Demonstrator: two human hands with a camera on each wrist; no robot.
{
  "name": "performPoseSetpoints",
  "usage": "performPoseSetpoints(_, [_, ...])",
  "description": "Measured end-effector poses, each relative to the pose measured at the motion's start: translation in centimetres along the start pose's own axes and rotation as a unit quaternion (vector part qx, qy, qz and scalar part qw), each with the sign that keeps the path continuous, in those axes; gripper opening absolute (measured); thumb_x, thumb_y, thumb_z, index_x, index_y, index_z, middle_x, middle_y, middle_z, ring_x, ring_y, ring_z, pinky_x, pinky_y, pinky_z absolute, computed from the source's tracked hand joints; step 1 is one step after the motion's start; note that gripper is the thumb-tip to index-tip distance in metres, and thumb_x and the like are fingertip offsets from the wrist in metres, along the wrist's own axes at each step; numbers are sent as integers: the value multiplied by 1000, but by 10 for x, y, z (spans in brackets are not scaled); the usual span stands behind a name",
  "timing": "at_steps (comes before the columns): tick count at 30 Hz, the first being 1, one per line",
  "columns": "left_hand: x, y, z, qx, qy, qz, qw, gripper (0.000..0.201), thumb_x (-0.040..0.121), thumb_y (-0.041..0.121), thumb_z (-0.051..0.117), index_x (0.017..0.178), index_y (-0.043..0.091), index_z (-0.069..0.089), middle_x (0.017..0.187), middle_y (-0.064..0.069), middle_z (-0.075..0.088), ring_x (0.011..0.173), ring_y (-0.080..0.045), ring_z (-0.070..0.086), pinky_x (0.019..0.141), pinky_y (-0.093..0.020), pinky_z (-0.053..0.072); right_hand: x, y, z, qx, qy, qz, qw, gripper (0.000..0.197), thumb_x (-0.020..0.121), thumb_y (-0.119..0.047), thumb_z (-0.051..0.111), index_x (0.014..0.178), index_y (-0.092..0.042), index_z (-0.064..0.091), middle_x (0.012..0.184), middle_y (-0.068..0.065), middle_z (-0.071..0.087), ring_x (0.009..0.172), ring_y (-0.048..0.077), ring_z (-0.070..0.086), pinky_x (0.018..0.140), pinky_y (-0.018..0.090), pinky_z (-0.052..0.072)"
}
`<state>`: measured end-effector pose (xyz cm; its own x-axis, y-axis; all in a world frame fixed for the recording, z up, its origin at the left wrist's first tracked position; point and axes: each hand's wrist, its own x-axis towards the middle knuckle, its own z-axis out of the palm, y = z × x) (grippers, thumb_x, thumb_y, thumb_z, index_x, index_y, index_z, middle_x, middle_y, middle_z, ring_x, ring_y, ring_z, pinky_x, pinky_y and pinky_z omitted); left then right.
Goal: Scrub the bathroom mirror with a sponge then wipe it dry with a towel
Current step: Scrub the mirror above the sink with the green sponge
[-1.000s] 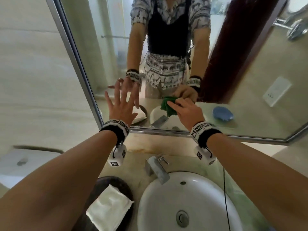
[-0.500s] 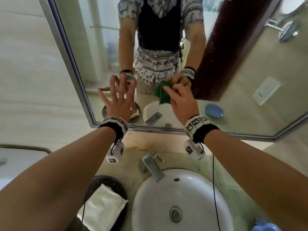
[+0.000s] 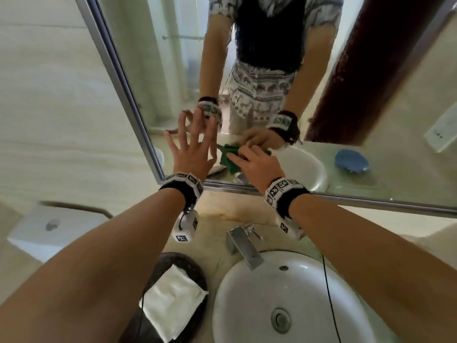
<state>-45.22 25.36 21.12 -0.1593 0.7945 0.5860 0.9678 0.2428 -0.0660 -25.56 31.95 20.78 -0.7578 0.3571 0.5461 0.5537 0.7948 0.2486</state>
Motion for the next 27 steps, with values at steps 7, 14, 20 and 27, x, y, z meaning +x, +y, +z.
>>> performPoseSetpoints(7, [-9,-15,-22,19,-39,46,998,107,72,46,76,158,26,16,162,-7,-4,148,-40,7,113,-59,28,-17,-19,25,4,-74,-32,997,59,62,-4,83,117,-21,70,109,6,64,91,28,63,50,30,52])
performPoseSetpoints(14, [-27,-66,-42,-19,-79,7,997,77,81,36,74,146,18,38,157,-11,28,143,-36,27,104,-57,40,5,-28,-1,70,-33,53,996,49,63,1,78,108,-18,72,104,8,64,88,29,60,54,31,51])
performPoseSetpoints(20, [-23,-103,-56,-3,-79,-11,997,95,82,42,67,157,17,14,164,-13,2,151,-35,3,119,-57,15,50,-35,-29,104,84,150,980,32,80,-4,68,109,-16,72,102,10,64,86,31,59,66,28,49])
performPoseSetpoints(27, [-13,-147,-39,20,-42,-20,999,123,72,36,82,156,8,-3,164,-14,-5,151,-33,0,120,-55,16,100,-48,-50,118,192,182,957,35,91,-13,53,125,-12,63,113,12,59,95,28,58,71,29,51])
